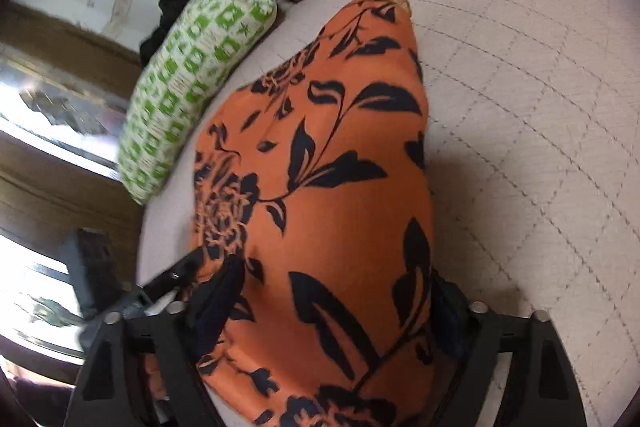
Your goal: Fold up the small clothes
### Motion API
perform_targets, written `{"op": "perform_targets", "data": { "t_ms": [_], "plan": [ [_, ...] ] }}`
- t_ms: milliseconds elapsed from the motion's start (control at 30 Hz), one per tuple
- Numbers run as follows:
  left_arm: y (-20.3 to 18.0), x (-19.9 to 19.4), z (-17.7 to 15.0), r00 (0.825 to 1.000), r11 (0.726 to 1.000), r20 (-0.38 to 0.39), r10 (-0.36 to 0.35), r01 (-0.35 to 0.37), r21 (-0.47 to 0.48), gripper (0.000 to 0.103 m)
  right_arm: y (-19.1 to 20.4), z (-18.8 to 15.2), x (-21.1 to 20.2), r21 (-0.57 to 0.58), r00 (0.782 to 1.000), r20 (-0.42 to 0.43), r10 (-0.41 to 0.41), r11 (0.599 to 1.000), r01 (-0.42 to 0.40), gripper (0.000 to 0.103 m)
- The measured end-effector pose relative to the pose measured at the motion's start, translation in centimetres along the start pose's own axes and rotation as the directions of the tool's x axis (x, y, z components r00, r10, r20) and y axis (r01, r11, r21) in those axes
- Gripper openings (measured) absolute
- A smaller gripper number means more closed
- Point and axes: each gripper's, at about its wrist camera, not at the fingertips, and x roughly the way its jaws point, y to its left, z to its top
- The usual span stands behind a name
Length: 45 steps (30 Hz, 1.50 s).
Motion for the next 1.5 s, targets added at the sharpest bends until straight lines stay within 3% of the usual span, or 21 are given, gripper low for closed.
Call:
{"op": "perform_targets", "data": {
  "t_ms": [100, 167, 300, 467, 600, 733, 800, 833, 867, 933, 967, 1067, 1167, 1300, 1333, 1400, 1500],
  "plan": [
    [-0.2, -0.6, 0.0, 1.000, 1.000, 0.011, -0.006, 0.006, 0.002, 0.024, 0.6, 0.1, -0.8, -0.040, 1.000, 0.006, -0.025, 0.999, 0.025, 0.041],
    [-0.2, -1.2, 0.1, 1.000, 1.000, 0.022, -0.016, 0.016, -0.010, 0.022, 1.3, 0.2, -1.7, -0.066, 1.000, 0.013, -0.027, 0.997, 0.028, 0.036],
    [-0.8, -3.5, 0.3, 0.997, 0.999, 0.070, -0.044, 0.045, -0.010, 0.019, 3.5, 0.3, -4.2, -0.146, 0.997, 0.064, -0.040, 0.988, 0.049, 0.034],
    [-2.7, -6.9, 0.9, 0.985, 0.995, 0.152, -0.085, 0.076, 0.067, 0.019, 3.7, 0.9, -10.0, -0.193, 0.984, 0.175, -0.030, 0.979, 0.065, 0.033],
    [-3.0, -6.8, 1.2, 0.978, 0.989, 0.176, -0.109, 0.088, 0.121, 0.020, 1.6, 1.9, -14.1, -0.179, 0.971, 0.237, -0.034, 0.981, 0.078, 0.033],
    [-2.8, -3.9, 0.2, 0.986, 0.988, 0.154, -0.065, 0.042, 0.151, 0.020, -2.9, 2.7, -15.2, -0.119, 0.966, 0.259, -0.030, 0.991, 0.062, 0.033],
    [-2.8, -1.0, 0.0, 0.995, 0.990, 0.093, -0.022, 0.008, 0.141, 0.023, -5.8, 2.8, -14.0, -0.077, 0.972, 0.232, -0.025, 0.996, 0.044, 0.038],
    [-2.7, 1.2, -0.4, 1.000, 0.988, 0.024, 0.017, -0.021, 0.156, 0.023, -7.7, 2.7, -12.8, -0.040, 0.977, 0.210, -0.041, 0.998, 0.050, 0.040],
    [-2.2, 1.9, -0.8, 1.000, 0.987, 0.001, 0.031, -0.031, 0.159, 0.027, -9.8, 2.4, -11.3, 0.017, 0.981, 0.170, -0.096, 0.995, 0.095, 0.047],
    [-1.5, 0.8, -1.2, 0.999, 0.985, 0.039, 0.024, -0.030, 0.171, 0.031, -11.8, 1.4, -10.1, 0.071, 0.977, 0.125, -0.171, 0.984, 0.164, 0.052],
    [-1.3, -0.1, -1.1, 0.998, 0.984, 0.048, 0.029, -0.037, 0.177, 0.032, -12.0, 0.8, -10.8, 0.073, 0.977, 0.163, -0.135, 0.990, 0.124, 0.054],
    [-1.2, -3.8, -1.4, 0.993, 0.977, 0.115, 0.041, -0.064, 0.201, 0.033, -10.8, 0.6, -13.7, 0.048, 0.954, 0.247, -0.167, 0.986, 0.161, 0.055],
    [-1.5, -5.9, -2.1, 0.991, 0.978, 0.132, 0.025, -0.051, 0.202, 0.033, -9.2, 1.4, -16.4, 0.032, 0.934, 0.331, -0.133, 0.991, 0.129, 0.059],
    [-0.7, -2.9, -3.6, 0.994, 0.974, 0.035, 0.101, -0.106, 0.199, 0.033, -6.9, 2.5, -15.0, -0.005, 0.954, 0.298, 0.010, 1.000, -0.008, 0.070],
    [-0.5, -1.9, -3.9, 0.992, 0.971, 0.005, 0.129, -0.127, 0.201, 0.034, -7.2, 2.4, -13.8, 0.014, 0.965, 0.262, 0.022, 1.000, -0.027, 0.071],
    [0.1, -1.8, -4.3, 0.993, 0.975, 0.006, 0.118, -0.117, 0.189, 0.035, -8.8, 1.7, -9.9, 0.095, 0.992, 0.127, 0.010, 0.995, -0.022, 0.074],
    [-0.1, -3.6, -3.6, 0.994, 0.974, 0.036, 0.108, -0.113, 0.196, 0.034, -7.4, 1.6, -10.9, 0.060, 0.984, 0.179, -0.004, 0.998, -0.007, 0.074]
  ]
}}
